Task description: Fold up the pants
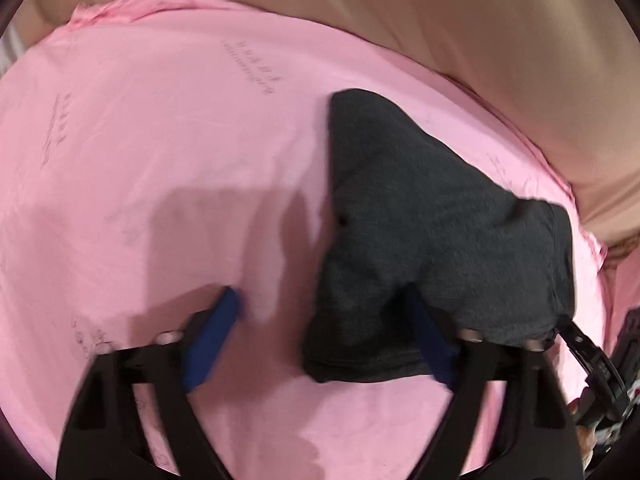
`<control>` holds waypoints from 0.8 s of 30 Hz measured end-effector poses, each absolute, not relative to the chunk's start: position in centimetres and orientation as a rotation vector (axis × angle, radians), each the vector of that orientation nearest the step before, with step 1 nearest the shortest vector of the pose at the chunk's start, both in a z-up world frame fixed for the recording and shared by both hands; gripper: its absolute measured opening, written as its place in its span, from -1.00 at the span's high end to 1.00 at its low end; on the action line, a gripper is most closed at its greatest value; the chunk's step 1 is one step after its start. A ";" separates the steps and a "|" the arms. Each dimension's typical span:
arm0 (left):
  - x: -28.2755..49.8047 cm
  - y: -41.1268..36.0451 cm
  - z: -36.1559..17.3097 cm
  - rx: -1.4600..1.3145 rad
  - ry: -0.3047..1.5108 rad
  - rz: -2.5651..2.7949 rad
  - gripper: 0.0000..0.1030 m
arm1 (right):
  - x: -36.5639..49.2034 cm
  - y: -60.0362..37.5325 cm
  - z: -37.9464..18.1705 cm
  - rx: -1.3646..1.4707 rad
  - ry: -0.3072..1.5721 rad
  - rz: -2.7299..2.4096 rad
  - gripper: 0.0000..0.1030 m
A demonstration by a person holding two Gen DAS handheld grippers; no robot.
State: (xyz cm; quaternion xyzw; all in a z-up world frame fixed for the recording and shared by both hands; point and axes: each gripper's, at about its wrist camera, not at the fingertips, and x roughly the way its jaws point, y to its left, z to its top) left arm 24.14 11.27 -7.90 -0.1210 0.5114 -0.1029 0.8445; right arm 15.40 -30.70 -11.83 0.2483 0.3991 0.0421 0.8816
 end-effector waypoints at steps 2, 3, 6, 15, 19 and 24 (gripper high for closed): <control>24.2 11.3 -7.4 -0.293 1.129 -0.247 0.60 | 14.2 -31.1 -10.5 0.553 0.811 0.120 0.30; 23.8 11.4 -6.5 -0.301 1.125 -0.266 0.78 | 13.2 -31.6 -9.7 0.567 0.779 0.143 0.36; 23.0 12.7 -5.1 -0.304 1.133 -0.262 0.72 | 11.4 -33.6 -9.9 0.537 0.787 0.047 1.00; 21.7 13.8 -5.8 -0.321 1.126 -0.244 -0.74 | 9.9 -34.0 -9.2 0.611 0.750 0.094 -0.12; 22.2 13.1 -6.3 -0.296 1.139 -0.247 -0.76 | 13.2 -30.9 -8.4 0.481 0.772 0.102 -0.17; 22.4 11.3 -7.3 -0.239 1.145 -0.231 -0.76 | 13.1 -30.2 -8.4 0.426 0.786 0.105 0.75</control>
